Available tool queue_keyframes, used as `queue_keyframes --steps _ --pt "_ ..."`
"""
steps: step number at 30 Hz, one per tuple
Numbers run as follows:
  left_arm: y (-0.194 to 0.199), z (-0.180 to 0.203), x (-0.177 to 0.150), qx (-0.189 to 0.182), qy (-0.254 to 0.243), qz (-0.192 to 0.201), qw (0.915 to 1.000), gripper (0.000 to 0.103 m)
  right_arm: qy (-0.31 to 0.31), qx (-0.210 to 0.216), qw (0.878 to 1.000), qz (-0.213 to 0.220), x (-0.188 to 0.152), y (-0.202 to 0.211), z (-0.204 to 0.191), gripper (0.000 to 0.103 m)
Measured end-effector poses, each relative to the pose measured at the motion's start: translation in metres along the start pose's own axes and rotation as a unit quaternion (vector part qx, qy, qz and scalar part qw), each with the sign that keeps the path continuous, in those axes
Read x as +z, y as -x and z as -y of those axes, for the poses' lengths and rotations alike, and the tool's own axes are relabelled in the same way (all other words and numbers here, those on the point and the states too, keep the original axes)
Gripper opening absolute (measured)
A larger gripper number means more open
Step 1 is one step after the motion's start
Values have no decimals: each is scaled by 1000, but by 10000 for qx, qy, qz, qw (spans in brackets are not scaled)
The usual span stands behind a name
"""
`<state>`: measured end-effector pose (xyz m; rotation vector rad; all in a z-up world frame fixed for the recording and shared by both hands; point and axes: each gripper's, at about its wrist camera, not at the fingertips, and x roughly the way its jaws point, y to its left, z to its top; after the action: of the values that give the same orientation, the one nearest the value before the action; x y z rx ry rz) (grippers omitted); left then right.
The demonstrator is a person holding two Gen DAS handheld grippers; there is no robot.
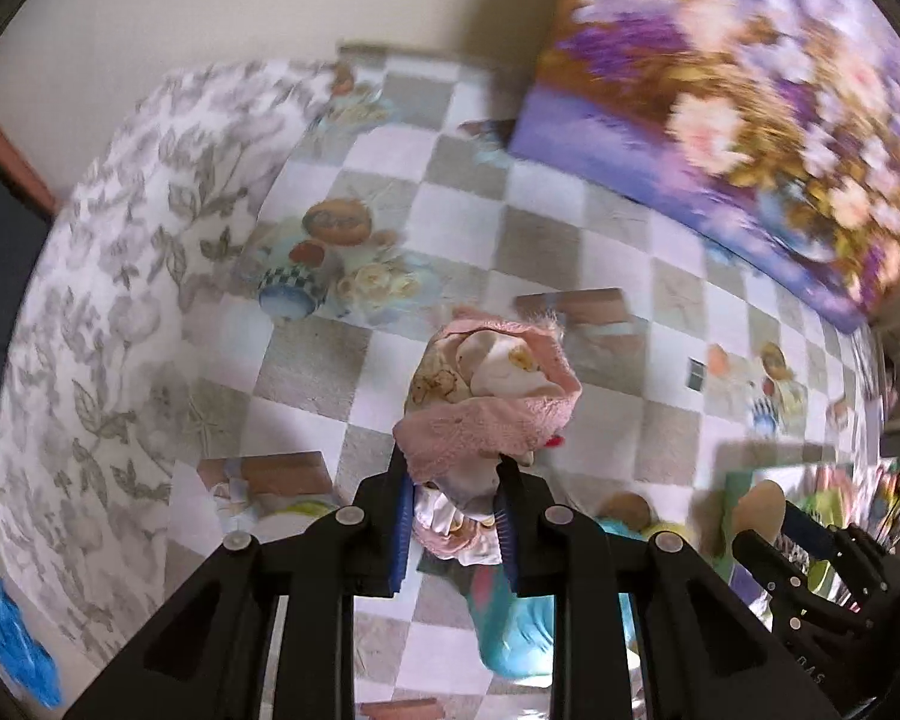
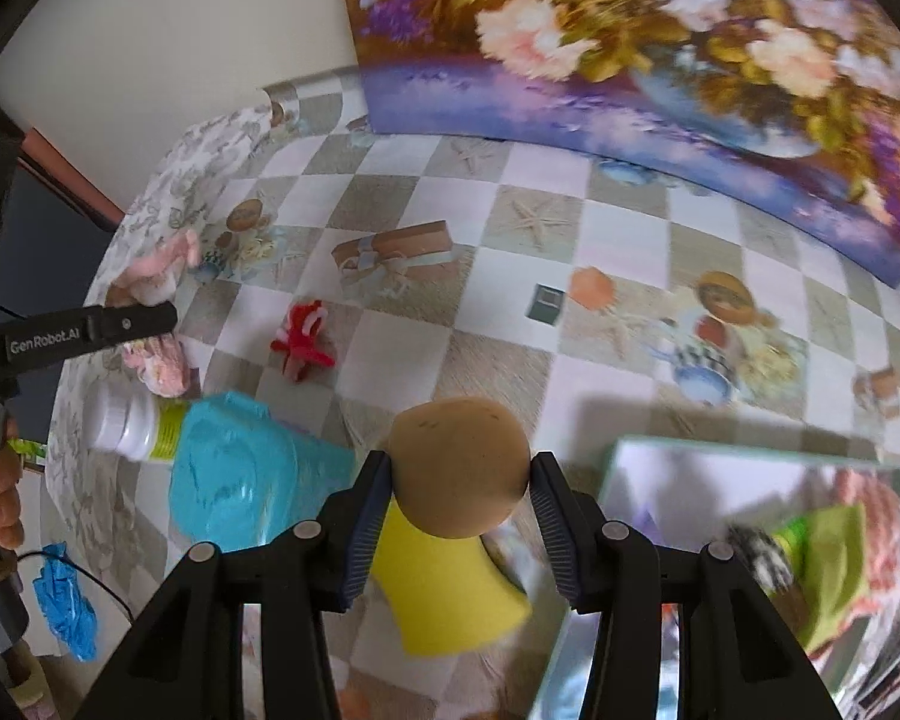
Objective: Organize soft objects
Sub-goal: 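Carry the pink cloth and tan sponge over the white tray with both tools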
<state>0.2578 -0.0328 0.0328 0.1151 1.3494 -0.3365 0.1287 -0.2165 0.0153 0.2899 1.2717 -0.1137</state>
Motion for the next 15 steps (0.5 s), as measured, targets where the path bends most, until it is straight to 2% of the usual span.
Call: queue_keyframes --steps 6,15 --pt "34 32 -25 -196 -170 343 9991 25 -205 13 9995 250 -35 26 17 50" --pt "39 86 -72 -376 -385 674 9963 25 -712 -112 9966 410 -88 36 57 50"
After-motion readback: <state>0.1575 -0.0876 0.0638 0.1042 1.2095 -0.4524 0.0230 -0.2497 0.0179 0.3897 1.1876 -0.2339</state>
